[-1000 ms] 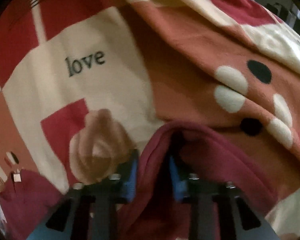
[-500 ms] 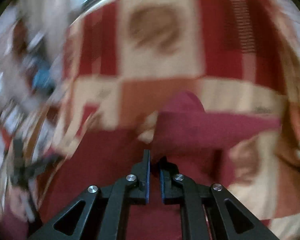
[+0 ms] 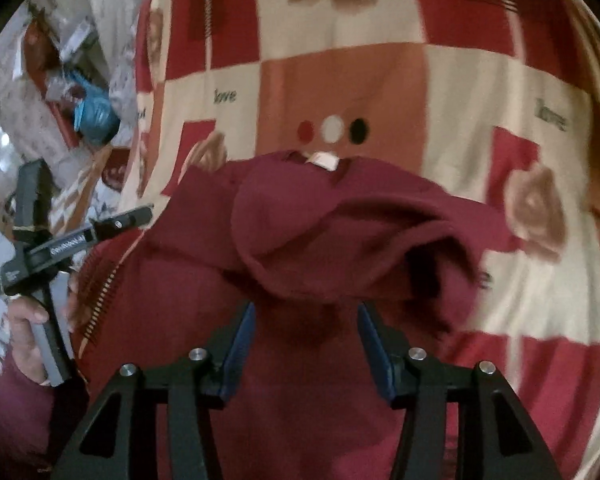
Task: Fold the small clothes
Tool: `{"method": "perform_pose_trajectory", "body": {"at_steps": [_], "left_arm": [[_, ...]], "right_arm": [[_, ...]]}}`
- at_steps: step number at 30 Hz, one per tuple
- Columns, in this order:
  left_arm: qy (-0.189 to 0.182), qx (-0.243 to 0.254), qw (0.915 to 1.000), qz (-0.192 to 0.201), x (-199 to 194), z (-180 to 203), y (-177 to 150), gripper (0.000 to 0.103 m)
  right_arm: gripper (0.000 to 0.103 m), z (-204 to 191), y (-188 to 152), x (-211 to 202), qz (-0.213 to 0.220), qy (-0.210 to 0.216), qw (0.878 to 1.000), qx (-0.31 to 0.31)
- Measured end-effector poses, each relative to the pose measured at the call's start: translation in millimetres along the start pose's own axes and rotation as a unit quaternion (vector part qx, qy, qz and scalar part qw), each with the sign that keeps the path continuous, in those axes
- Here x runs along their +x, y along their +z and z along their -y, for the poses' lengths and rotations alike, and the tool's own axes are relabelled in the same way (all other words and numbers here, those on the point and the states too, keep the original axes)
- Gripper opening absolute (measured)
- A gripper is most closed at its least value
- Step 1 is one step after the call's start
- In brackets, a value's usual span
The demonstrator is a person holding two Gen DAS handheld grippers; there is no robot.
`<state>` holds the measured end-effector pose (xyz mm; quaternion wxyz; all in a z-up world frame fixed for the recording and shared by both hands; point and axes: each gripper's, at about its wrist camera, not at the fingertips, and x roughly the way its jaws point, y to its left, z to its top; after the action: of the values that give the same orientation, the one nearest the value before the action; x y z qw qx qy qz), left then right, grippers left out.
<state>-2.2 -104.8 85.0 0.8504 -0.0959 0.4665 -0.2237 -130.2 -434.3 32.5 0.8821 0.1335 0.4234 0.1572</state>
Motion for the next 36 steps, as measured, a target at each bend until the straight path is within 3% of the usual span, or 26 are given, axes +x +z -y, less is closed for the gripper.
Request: {"method": "perform_pose_trajectory", "body": {"at_steps": [1, 3, 8, 12, 15, 19, 22, 26, 29, 32, 36], "left_arm": [[-0.013, -0.008, 0.9999, -0.006, 6.6, 6.4, 5.2, 0.064], [-0.022, -0.020, 0.9995, -0.011, 20.3, 17.0, 13.5, 0.070], [-0.018, -0.048, 0.9974, -0.051, 80.0, 49.3, 41.7, 0.070], [-0.007, -0.054, 0.9957, -0.074, 118.2, 66.7, 51.1, 0.069], [0.000, -0.063, 0.9940, -0.089, 131.3, 71.3, 52.8, 0.008], [-0.024, -0.029, 0.9993, 0.004, 75.8, 77.6, 77.1, 0.007], [-0.037, -0.018, 0.9967, 0.070, 24.0, 69.9, 95.1, 0.007], [-0.014, -0.027, 0.9958, 0.086, 0.3, 43.2, 92.2, 0.007], [-0.001, -0.062, 0.9944, 0.085, -2.6, 11.6, 73.7, 0.007], [0.017, -0.068, 0.9950, 0.071, -3.7, -11.0, 47.6, 0.007], [0.025, -0.075, 0.9951, 0.059, -0.6, -24.4, 28.6, 0.007]], "right_arm": [[0.051, 7.8, -3.5, -6.6, 0.005, -0.003, 1.000, 0.008], [0.051, 17.8, -4.0, -19.7, 0.011, -0.012, 1.000, 0.017], [0.051, 43.5, -18.0, -42.0, 0.028, -0.034, 0.999, 0.030], [0.051, 47.1, -20.0, -41.4, 0.034, -0.066, 0.997, 0.002], [0.051, 47.5, -15.2, -26.9, 0.028, -0.090, 0.995, -0.018], [0.051, 52.9, 0.1, -12.8, 0.037, -0.093, 0.995, -0.014], [0.046, 47.5, 10.4, -5.3, 0.050, -0.104, 0.993, -0.030], [0.044, 28.0, 14.9, 3.4, 0.060, -0.112, 0.989, -0.075], [0.044, 23.6, 11.7, 4.1, 0.047, -0.082, 0.994, -0.062], [0.044, 35.2, 3.5, -1.4, 0.028, 0.011, 0.999, 0.020], [0.047, 49.5, -2.7, 7.7, 0.017, 0.083, 0.990, 0.113]]}}
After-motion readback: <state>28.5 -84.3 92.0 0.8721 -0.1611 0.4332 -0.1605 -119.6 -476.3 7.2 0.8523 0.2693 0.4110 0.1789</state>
